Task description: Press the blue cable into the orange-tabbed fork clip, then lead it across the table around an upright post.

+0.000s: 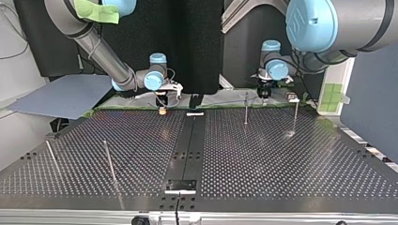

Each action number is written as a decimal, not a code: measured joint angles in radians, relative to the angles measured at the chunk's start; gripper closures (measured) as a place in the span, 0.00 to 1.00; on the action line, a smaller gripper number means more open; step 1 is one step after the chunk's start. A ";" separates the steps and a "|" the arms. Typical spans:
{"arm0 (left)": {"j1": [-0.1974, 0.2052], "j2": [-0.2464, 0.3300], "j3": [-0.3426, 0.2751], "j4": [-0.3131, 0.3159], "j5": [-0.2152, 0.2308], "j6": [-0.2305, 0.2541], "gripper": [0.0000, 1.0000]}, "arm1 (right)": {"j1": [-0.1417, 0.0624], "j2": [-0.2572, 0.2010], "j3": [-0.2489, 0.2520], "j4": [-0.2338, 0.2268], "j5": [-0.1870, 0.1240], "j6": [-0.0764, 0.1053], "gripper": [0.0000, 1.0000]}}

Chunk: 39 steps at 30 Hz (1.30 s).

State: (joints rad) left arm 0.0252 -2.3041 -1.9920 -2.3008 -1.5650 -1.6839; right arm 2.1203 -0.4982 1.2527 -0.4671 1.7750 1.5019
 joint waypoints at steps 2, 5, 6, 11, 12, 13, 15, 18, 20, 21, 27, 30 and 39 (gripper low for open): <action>0.003 0.001 -0.015 -0.018 0.015 0.018 0.00 | 0.000 0.000 0.000 0.000 0.000 0.000 1.00; 0.007 0.008 -0.039 -0.044 0.041 0.036 0.00 | -0.002 0.000 0.000 0.000 0.000 0.000 1.00; 0.008 0.011 -0.048 -0.053 0.049 0.039 0.00 | -0.002 0.000 0.000 0.000 0.000 0.000 1.00; 0.011 0.038 -0.091 -0.093 0.088 0.037 0.00 | -0.002 0.000 0.000 0.001 -0.001 -0.001 1.00; 0.011 0.045 -0.099 -0.095 0.093 0.031 0.00 | -0.002 0.000 0.000 0.002 -0.001 -0.001 1.00; 0.010 0.053 -0.107 -0.095 0.098 0.025 0.00 | -0.002 0.000 0.000 0.002 -0.001 -0.001 1.00; 0.006 0.071 -0.125 -0.093 0.110 0.009 0.00 | -0.001 0.000 0.000 0.003 -0.001 -0.001 1.00; 0.003 0.098 -0.145 -0.090 0.119 -0.010 0.00 | -0.001 0.000 0.000 0.004 -0.001 0.000 1.00; 0.001 0.116 -0.154 -0.088 0.122 -0.016 0.00 | -0.001 0.000 0.000 0.005 -0.001 0.000 1.00; -0.002 0.123 -0.158 -0.086 0.123 -0.016 0.00 | -0.001 0.000 0.000 0.006 -0.001 0.000 1.00; -0.027 0.162 -0.182 -0.054 0.127 -0.015 0.00 | 0.000 0.000 0.000 0.008 -0.002 0.001 1.00; -0.038 0.166 -0.184 -0.028 0.127 -0.031 0.00 | 0.000 0.000 0.000 0.008 -0.002 0.001 1.00; -0.069 0.167 -0.185 0.024 0.110 -0.080 0.00 | 0.001 0.000 0.000 0.008 -0.003 0.002 1.00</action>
State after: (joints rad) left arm -0.0439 -2.1375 -2.1774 -2.2765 -1.4554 -1.7638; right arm 2.1208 -0.4980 1.2527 -0.4588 1.7722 1.5036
